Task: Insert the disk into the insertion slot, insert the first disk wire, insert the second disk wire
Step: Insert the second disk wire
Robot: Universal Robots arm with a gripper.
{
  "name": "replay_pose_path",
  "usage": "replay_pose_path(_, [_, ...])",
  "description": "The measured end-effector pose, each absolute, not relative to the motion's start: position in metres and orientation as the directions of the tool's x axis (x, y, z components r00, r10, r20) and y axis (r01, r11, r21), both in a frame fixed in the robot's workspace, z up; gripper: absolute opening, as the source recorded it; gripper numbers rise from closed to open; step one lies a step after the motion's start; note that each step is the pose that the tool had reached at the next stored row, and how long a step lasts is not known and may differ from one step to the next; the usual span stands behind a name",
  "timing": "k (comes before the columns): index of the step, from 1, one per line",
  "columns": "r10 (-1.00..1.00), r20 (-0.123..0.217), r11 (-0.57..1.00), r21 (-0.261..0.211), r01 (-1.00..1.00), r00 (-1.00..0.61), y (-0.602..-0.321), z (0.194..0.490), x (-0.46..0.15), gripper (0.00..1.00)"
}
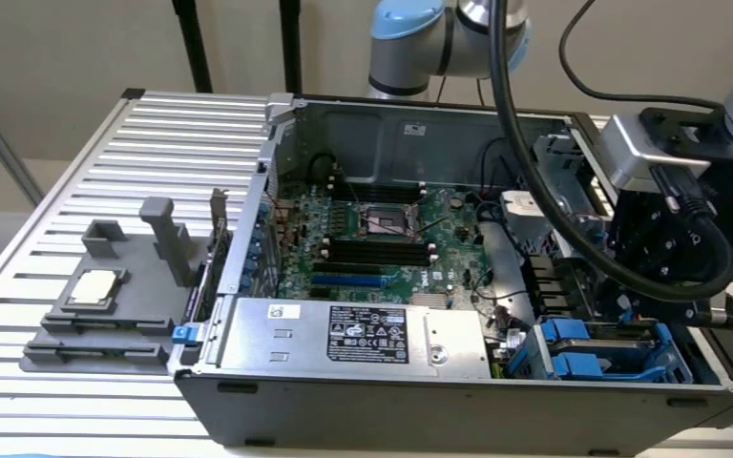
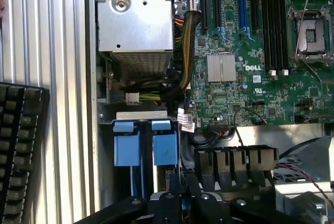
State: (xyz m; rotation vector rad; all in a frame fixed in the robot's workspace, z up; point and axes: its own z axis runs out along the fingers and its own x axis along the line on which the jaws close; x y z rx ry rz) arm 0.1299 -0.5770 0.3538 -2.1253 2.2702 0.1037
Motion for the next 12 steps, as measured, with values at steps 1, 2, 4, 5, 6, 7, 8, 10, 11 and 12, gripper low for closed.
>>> replay_pose_path(1, [-0.995,-0.068,0.065,0.028,-0.998,-0.067,-0.5773,0.353,0.13,0.16])
replay_pose_path(2, [-0.995,-0.068,0.065,0.027,-0.998,-0.066,-0.5775,0.3522,0.1302,0.16])
replay_pose_path(4, [-0.995,-0.069,0.065,0.026,-0.998,-0.066,-0.5782,0.3508,0.1307,0.16])
replay_pose_path(5, [-0.995,-0.069,0.065,0.026,-0.998,-0.066,-0.5785,0.3503,0.131,0.16])
replay_pose_path(6, [-0.995,-0.069,0.065,0.025,-0.998,-0.066,-0.5789,0.3498,0.1312,0.16])
replay_pose_path(7, [-0.995,-0.069,0.065,0.025,-0.998,-0.066,-0.5792,0.3493,0.1313,0.16])
replay_pose_path(8, [-0.995,-0.069,0.064,0.025,-0.998,-0.066,-0.5796,0.3489,0.1316,0.16])
replay_pose_path(10, [-0.995,-0.069,0.064,0.024,-0.998,-0.066,-0.5803,0.3482,0.1319,0.16])
replay_pose_path(11, [-0.995,-0.069,0.064,0.024,-0.998,-0.066,-0.5807,0.3477,0.1321,0.16])
replay_pose_path(12, [-0.995,-0.069,0.064,0.024,-0.998,-0.065,-0.581,0.3473,0.1322,0.16])
